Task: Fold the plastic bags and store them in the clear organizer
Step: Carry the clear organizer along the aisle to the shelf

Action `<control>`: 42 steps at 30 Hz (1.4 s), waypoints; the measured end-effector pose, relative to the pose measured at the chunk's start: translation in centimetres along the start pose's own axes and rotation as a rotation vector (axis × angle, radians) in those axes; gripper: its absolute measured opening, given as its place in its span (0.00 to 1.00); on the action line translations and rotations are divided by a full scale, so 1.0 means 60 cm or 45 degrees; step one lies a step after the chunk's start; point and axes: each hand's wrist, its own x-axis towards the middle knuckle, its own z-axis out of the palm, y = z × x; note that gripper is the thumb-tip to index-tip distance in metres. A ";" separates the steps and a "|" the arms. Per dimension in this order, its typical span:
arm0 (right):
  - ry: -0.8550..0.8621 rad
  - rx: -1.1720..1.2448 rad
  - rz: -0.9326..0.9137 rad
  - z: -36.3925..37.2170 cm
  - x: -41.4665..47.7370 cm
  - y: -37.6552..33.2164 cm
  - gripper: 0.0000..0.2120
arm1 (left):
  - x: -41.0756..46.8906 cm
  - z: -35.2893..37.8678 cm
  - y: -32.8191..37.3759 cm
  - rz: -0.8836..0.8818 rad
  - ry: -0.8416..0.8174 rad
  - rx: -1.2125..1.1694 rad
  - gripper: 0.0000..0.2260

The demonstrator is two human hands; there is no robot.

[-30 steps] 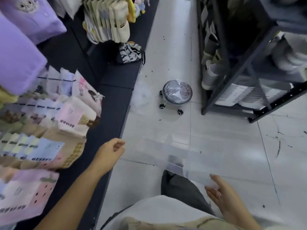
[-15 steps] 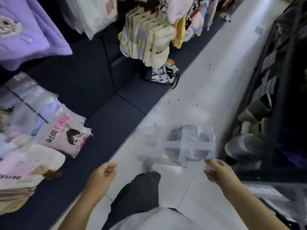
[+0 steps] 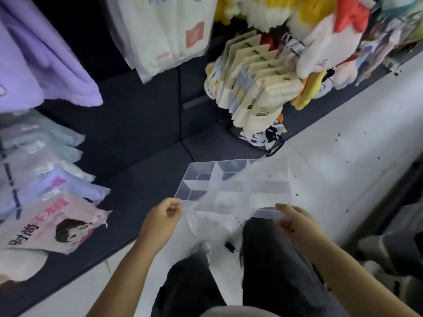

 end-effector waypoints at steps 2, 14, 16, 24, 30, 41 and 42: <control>-0.063 -0.054 -0.008 0.014 0.039 -0.029 0.18 | 0.022 0.006 0.000 -0.016 0.047 -0.045 0.06; -0.332 -0.374 0.012 0.199 0.456 -0.099 0.13 | 0.202 0.165 -0.130 -0.272 0.409 0.102 0.08; -0.398 -0.426 0.006 0.244 0.556 -0.090 0.17 | 0.274 0.226 -0.154 -0.324 0.342 0.261 0.10; -0.606 -0.547 0.080 0.364 0.901 -0.007 0.19 | 0.567 0.448 -0.297 -0.394 0.161 0.530 0.23; -0.755 -0.505 0.149 0.400 1.060 0.047 0.07 | 0.712 0.530 -0.438 -0.418 0.035 0.691 0.29; -0.746 -1.296 -0.407 0.399 1.093 0.066 0.25 | 0.764 0.630 -0.522 -0.400 0.196 0.739 0.34; -0.617 -1.591 -0.668 0.398 1.082 0.068 0.26 | 0.759 0.638 -0.526 -0.386 0.215 0.783 0.34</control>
